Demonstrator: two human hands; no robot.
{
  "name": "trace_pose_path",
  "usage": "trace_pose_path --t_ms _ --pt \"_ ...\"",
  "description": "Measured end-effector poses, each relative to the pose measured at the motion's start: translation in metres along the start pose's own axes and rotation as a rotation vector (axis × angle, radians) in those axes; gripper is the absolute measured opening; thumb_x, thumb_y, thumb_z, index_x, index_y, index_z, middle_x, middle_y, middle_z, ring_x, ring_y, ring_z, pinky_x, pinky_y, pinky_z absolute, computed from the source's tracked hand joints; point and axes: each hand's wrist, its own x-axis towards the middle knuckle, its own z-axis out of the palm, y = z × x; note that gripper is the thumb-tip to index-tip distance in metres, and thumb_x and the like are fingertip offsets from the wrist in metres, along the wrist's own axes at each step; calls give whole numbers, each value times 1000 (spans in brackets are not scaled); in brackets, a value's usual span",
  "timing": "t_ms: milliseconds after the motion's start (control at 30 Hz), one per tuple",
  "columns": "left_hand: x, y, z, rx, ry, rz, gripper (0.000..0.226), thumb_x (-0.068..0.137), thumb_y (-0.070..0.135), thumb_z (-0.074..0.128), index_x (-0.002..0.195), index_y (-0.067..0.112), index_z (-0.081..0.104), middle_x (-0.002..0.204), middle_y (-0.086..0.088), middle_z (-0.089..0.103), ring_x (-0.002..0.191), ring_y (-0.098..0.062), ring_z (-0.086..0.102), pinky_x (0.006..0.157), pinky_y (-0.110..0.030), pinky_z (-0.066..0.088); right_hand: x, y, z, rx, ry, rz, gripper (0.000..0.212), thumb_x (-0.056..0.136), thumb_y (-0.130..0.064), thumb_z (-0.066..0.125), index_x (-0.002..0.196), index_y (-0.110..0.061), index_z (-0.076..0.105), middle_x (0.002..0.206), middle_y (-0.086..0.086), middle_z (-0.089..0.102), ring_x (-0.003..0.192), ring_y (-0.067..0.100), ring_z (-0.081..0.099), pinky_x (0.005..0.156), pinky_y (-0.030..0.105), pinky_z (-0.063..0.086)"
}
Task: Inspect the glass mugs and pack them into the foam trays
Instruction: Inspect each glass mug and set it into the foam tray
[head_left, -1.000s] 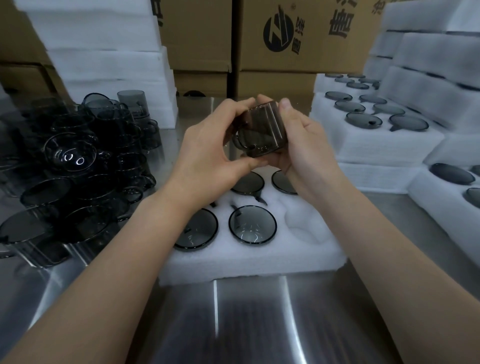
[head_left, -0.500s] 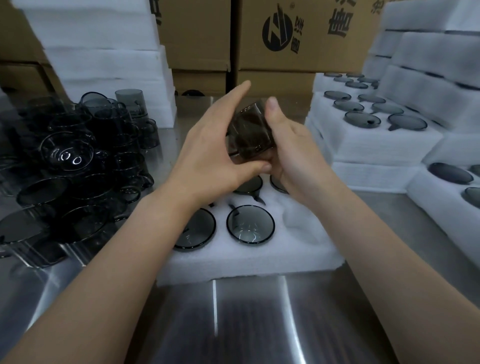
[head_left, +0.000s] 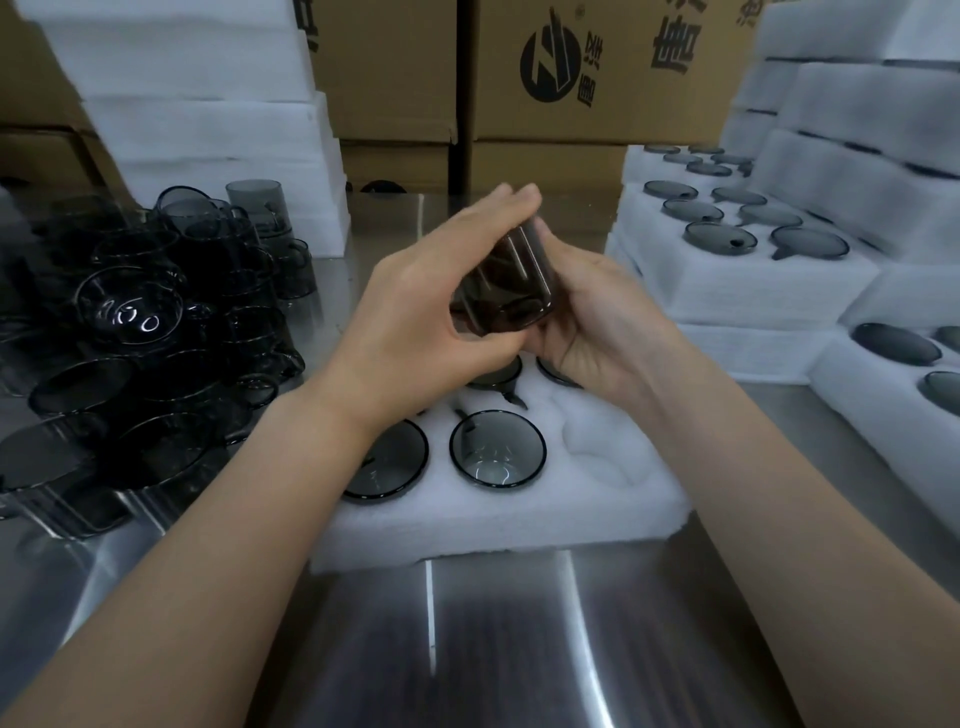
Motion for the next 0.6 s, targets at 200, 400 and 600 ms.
trace_pose_path --t_ms 200,400,600 --pt "1 4 -1 -59 -15 -23 73 77 9 77 140 18 41 152 0 40 149 -22 20 118 -53 23 0 -2 -7 131 -354 189 62 99 -57 38 145 -16 44 138 15 56 123 31 57 93 43 53" --pt "3 3 -1 -9 -89 -149 97 72 19 84 151 21 27 158 4 31 143 -6 29 119 -47 25 0 0 -7 110 -207 22 53 87 -31 65 131 -5 51 119 18 64 106 33 66 81 47 57" --pt "3 -1 0 -6 -39 -252 91 70 35 84 148 23 38 145 5 50 130 -2 45 103 -5 30 -1 4 -1 -70 -36 -194 39 82 -26 68 110 -18 43 84 -1 74 79 17 71 63 36 57"
